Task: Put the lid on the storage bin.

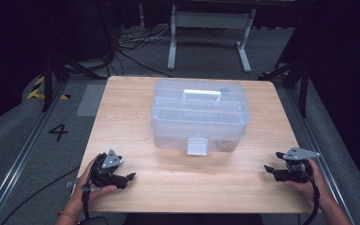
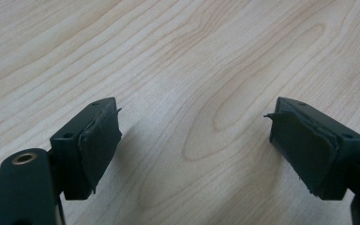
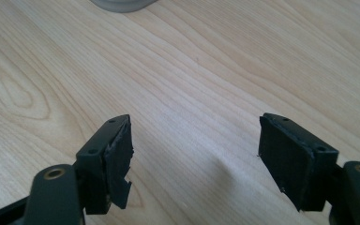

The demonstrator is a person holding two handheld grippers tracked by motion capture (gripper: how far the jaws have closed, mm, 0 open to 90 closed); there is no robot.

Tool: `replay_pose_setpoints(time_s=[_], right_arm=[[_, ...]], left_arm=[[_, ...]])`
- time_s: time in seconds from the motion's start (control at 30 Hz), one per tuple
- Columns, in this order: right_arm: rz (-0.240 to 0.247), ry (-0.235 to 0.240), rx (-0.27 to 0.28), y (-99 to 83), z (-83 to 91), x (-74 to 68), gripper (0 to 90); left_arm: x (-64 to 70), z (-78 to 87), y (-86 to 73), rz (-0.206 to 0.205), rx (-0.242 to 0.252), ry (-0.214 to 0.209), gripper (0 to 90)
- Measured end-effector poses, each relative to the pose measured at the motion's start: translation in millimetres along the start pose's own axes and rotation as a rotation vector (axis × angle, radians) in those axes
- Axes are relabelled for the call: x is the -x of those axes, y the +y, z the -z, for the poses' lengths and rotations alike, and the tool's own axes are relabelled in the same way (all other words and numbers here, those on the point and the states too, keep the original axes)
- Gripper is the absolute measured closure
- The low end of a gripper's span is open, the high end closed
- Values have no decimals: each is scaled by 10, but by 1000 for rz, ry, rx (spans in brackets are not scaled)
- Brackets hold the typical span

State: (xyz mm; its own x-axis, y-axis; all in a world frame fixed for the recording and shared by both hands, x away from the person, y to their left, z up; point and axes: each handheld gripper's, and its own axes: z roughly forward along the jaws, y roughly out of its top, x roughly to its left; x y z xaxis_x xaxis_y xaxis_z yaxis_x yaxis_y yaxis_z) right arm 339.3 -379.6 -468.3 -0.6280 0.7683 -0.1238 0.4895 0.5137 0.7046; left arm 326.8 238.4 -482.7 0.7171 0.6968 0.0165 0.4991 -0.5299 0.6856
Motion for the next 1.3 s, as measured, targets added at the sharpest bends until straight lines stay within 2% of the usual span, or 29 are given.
replay_pose_setpoints(time_s=[0.1,0.2,0.37,0.57,0.7,0.9,1.3], right_arm=[[-15,-3,4,-60,21,20,271],[-42,5,3,-123,32,38,268],[-74,2,3,-247,46,54,263],[-159,24,46,-390,68,98,238],[-155,26,47,-395,69,100,233],[-155,26,48,-395,69,99,233],[-157,23,46,-395,68,100,226]], left_arm=[[-15,13,-28,17,2,-14,164],[-17,27,-43,15,4,-3,161],[-26,42,-67,36,2,-5,151],[-28,43,-67,45,-3,4,141],[-28,42,-65,52,-2,12,142],[-32,46,-73,95,1,45,150],[-32,44,-71,94,0,51,148]])
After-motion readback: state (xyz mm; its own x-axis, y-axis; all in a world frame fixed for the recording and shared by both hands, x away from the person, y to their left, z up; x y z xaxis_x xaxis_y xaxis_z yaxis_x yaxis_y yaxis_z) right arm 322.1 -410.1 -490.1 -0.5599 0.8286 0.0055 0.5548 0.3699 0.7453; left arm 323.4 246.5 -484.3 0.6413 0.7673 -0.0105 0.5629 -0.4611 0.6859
